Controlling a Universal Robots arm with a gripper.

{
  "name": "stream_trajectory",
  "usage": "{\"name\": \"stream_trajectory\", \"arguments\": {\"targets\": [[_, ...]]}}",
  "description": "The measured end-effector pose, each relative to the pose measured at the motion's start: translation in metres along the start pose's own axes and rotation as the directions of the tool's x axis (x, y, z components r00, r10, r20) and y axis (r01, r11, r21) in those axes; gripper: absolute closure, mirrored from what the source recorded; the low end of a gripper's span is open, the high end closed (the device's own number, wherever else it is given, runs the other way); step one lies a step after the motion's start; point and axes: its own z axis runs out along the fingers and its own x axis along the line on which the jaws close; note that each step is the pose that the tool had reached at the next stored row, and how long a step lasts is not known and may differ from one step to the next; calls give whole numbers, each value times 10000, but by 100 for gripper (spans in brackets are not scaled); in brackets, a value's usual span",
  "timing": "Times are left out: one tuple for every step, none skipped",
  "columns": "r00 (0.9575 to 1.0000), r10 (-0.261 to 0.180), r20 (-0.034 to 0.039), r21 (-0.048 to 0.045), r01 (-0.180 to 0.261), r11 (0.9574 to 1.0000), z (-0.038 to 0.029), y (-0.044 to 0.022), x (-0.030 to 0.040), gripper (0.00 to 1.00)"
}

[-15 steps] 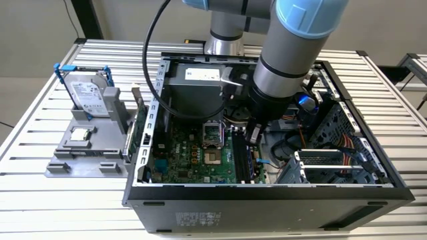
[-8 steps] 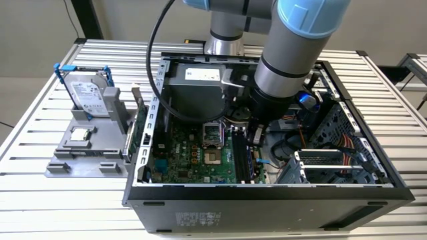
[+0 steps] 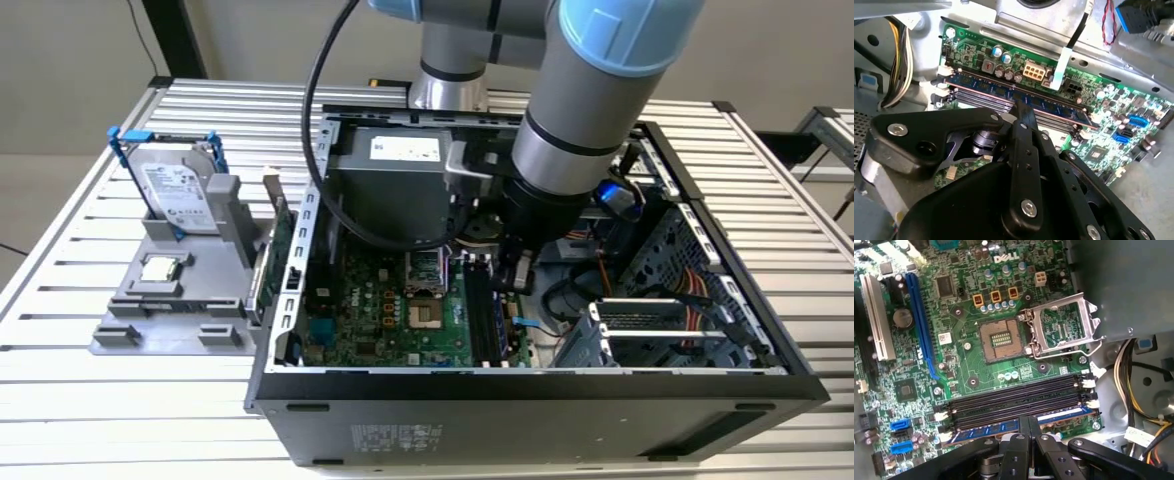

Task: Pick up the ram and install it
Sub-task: 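Press down the ram until it locks into place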

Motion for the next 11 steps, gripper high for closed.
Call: {"name": "stream_trajectory", "arguments": {"targets": [[9999, -110, -6, -1, 110, 9999, 0, -2, 0, 100], [9997, -224, -12, -3, 224, 9997, 0, -2, -1, 100], [9994, -355, -19, -5, 355, 9994, 0, -3, -1, 100], [9988, -489, -26, -6, 489, 9988, 0, -3, -1, 100], [9981, -616, -34, -8, 616, 9981, 0, -3, -1, 100], [9973, -729, -41, -10, 729, 9973, 0, -3, 0, 100], [9963, -857, -49, -12, 857, 9963, 0, -3, -1, 100], [9951, -990, -56, -14, 989, 9951, 0, -3, 0, 100], [9937, -1122, -64, -16, 1122, 9937, 0, -3, 0, 100], [9921, -1251, -72, -18, 1251, 9921, 0, -3, 0, 100], [9913, -1316, -76, -20, 1316, 9913, -1, -3, 0, 100]]}}
